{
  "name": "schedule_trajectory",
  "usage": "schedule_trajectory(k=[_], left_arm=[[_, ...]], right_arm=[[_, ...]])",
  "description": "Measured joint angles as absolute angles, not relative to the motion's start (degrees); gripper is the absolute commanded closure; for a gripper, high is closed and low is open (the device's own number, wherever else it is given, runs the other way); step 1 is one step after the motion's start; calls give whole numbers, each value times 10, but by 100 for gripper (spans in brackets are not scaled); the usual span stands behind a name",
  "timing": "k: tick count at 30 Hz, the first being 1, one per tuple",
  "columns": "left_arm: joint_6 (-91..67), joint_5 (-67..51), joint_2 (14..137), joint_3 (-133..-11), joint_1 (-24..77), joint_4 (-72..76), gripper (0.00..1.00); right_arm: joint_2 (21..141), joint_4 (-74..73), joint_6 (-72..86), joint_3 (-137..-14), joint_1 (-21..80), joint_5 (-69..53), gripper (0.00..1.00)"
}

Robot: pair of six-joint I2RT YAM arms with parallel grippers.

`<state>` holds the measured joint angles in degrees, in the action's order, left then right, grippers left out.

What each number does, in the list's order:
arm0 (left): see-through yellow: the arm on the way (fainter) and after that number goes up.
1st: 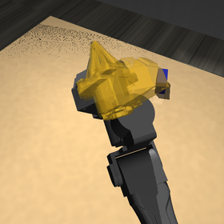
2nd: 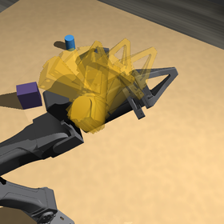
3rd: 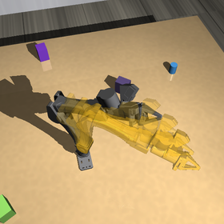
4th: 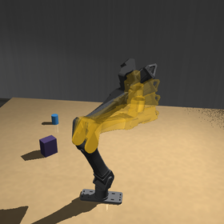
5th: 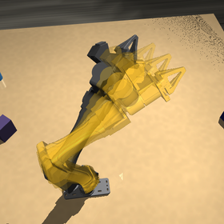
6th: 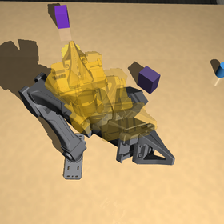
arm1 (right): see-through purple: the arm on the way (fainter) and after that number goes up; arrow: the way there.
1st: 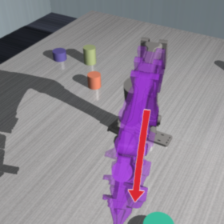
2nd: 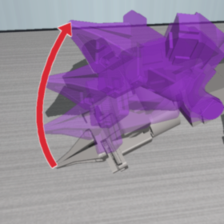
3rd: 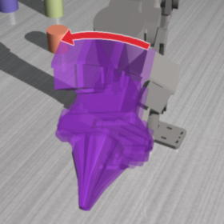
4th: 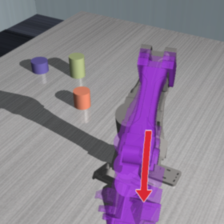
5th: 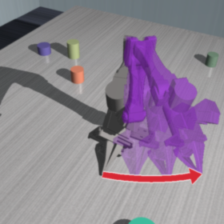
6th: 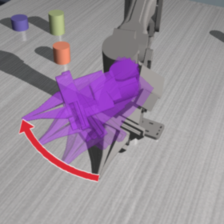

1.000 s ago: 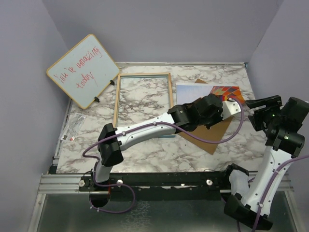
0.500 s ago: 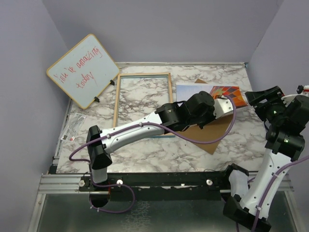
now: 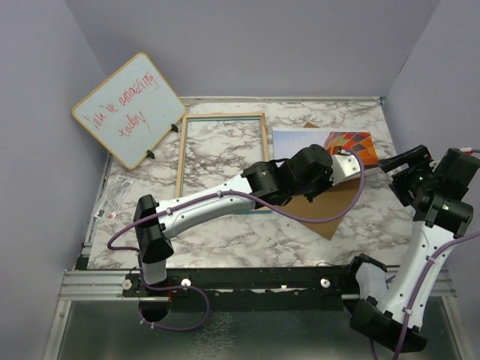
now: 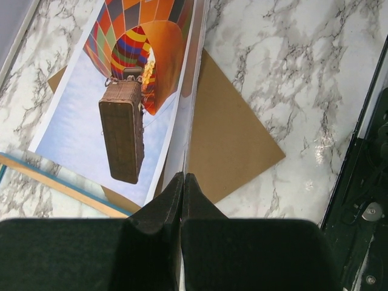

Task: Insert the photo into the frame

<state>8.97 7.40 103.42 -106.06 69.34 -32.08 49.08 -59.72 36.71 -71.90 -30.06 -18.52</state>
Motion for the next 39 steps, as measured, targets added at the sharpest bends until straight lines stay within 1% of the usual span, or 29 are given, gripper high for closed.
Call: schedule_trajectory(k=[3,5,9,18,30,32,39], left_arm=[[87,74,1034,-1062,693,-323,100],[86,73,1034,-1063,693,-324,100],[85,73,1034,-1063,693,-327,100],[83,68,1035,-1063,693,-329,100],[68,68,1037,-1063,692,-329,100],[65,68,1040,-1064,692,-329,100],[64,66,1042,-1065,692,-330,100]], right_arm=[[468,-601,388,-683,-301,-178,19],[454,-602,397,-667,-301,-180,22],[449,-584,426,-636,-301,-204,22],[461,-535,472,-609,-300,-246,22],[429,-443,531,-580,-300,-331,21],[432,-441,532,-577,-300,-333,23],[479,-481,521,-574,-300,-326,38]])
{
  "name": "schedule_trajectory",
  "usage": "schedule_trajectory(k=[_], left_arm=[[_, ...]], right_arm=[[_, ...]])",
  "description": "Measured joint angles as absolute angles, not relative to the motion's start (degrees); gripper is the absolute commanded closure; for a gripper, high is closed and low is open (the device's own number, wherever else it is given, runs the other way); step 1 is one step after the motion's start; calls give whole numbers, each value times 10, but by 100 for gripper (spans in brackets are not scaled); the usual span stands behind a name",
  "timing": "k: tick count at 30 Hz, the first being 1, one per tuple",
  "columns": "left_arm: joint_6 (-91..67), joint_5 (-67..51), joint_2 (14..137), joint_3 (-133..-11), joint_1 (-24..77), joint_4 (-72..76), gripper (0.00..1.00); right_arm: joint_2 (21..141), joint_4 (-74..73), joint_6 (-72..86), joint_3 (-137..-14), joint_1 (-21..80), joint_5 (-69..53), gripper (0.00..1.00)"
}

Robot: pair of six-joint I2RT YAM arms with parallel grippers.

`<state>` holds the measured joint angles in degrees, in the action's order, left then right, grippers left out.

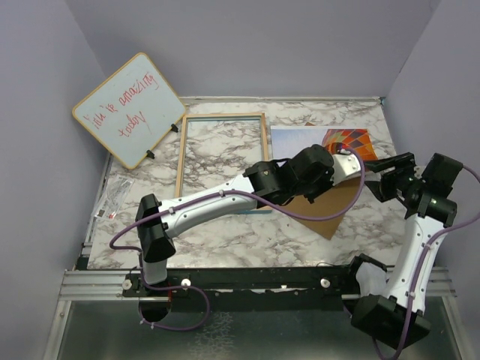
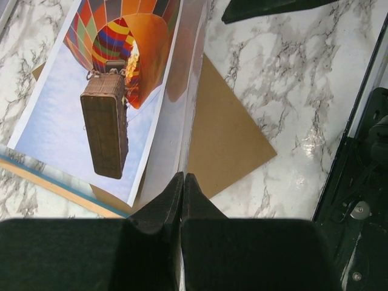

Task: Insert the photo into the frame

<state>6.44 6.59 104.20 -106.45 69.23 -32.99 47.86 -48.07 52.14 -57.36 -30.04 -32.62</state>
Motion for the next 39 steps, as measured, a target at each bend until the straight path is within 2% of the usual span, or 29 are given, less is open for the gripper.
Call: schedule_trajectory(k=[4,7,9,16,21,24,29,35,39], left_arm=[[65,58,1047,-1073,692,-332,100],[67,49,1051,-1073,692,-333,100],[71,43,1053,-1073,692,-335,95],[100,27,1062,-1073,695,-339,52],[133,29,1062,-1073,702,-340,37],[148,30,1062,-1073,711,-340,32],[162,30,1062,-1073,730,-340,35],[172,50,1077,-1074,743,-340,56],[180,83,1097,-1074,744,-340,75]], right_arm=[[501,-508,508,-574,-300,-315,57],[506,-518,498,-575,-300,-310,81],[514,-524,494,-576,-300,-310,97],[542,-546,488,-589,-300,-300,99],[547,-570,483,-615,-300,-292,99],[546,-581,483,-625,-300,-285,99],[543,-601,487,-634,-300,-275,99],[541,-609,491,-644,-300,-274,99],[536,-616,491,-644,-300,-274,99]])
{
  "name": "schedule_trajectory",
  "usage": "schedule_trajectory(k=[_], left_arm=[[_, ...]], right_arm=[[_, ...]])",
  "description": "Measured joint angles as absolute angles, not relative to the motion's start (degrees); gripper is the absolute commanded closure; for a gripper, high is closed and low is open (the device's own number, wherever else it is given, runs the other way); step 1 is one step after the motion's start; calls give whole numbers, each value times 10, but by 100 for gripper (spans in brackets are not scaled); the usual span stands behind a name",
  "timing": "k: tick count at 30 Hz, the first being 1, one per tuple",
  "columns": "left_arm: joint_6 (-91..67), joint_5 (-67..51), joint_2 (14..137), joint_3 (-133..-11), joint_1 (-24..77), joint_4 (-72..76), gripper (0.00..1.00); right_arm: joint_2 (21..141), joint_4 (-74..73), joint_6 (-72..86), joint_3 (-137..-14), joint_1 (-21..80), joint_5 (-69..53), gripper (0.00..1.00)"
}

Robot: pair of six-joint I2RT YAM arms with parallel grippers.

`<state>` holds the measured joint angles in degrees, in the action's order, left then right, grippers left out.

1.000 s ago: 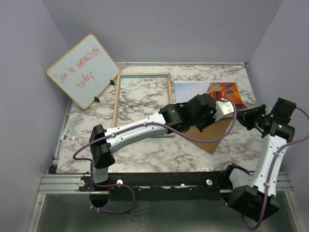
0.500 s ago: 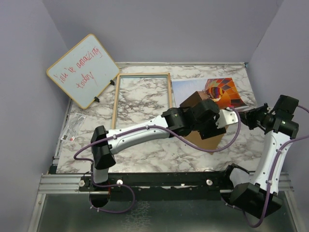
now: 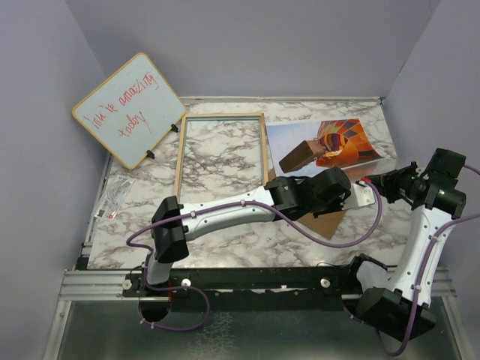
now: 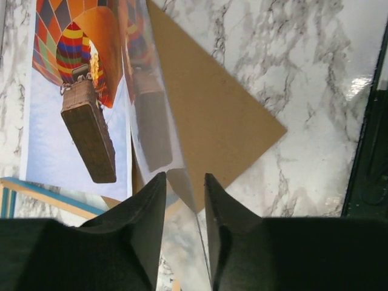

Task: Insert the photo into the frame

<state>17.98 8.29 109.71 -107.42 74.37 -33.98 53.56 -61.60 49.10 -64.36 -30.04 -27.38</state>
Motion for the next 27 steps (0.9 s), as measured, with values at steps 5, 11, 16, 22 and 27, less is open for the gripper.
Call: schedule_trajectory(k=[5,11,16,22,27], left_arm=[[180,108,1111,-1084,743,-342,100],[180,125,1111,-1109,742,-361,100],[176,121,1106,-1131,743,-376,100],[169,121,1059,-1146,742,-399,100],[161,121,1025,-1161,718,-406,100]], right_arm=[[531,-622,491,-644,-300,-273,99],[525,-632,503,-651,-301,-275,38],[519,-641,513,-708,-300,-275,25],[506,-625,519,-806,-300,-283,23],[494,-562,527,-837,-300,-319,23]])
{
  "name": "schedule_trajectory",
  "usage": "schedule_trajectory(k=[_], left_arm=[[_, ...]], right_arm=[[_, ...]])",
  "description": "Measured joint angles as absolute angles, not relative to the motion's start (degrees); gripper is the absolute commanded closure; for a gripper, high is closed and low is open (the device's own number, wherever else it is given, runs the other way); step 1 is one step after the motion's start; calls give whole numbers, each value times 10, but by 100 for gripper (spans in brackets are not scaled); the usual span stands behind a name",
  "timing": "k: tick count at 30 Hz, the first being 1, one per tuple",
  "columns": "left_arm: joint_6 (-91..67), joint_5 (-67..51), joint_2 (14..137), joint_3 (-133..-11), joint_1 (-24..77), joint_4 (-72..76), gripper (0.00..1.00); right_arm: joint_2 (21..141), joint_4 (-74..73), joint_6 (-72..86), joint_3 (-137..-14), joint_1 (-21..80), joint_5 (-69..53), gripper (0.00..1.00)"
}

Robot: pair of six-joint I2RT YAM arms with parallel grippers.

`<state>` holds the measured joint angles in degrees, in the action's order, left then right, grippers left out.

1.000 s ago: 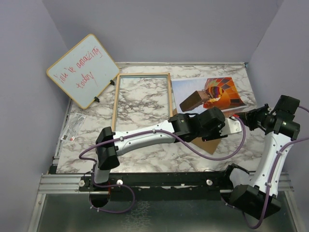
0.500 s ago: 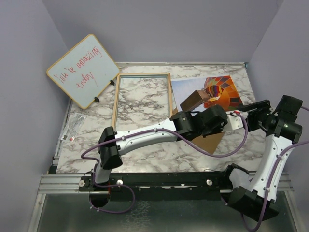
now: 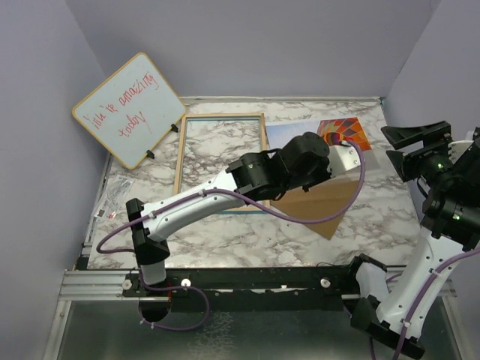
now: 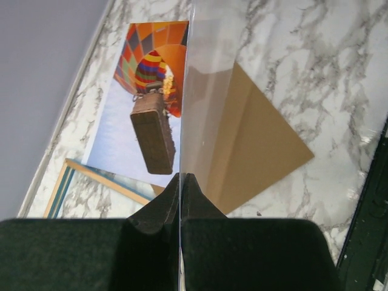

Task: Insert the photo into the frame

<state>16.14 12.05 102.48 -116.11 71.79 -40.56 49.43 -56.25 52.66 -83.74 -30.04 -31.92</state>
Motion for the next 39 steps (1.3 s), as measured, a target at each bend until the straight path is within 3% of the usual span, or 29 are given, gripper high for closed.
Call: schedule_trajectory(k=[15,22,31,39], left_arm=[[189,70,1054,-1235,556,-455,100],[283,3,1054,-1265,521,-511,100],[365,-50,1057,-1258,475,-555,100],[404,-92,1063,-1271,462,-603,100]], right_arm=[[606,-255,427,-906,-291,-463,23],[683,-152,292,-927,-222,-552,20],[728,-180,45,-954,-91,-603,20],[730,-265,-135,-904,35,-565,20]])
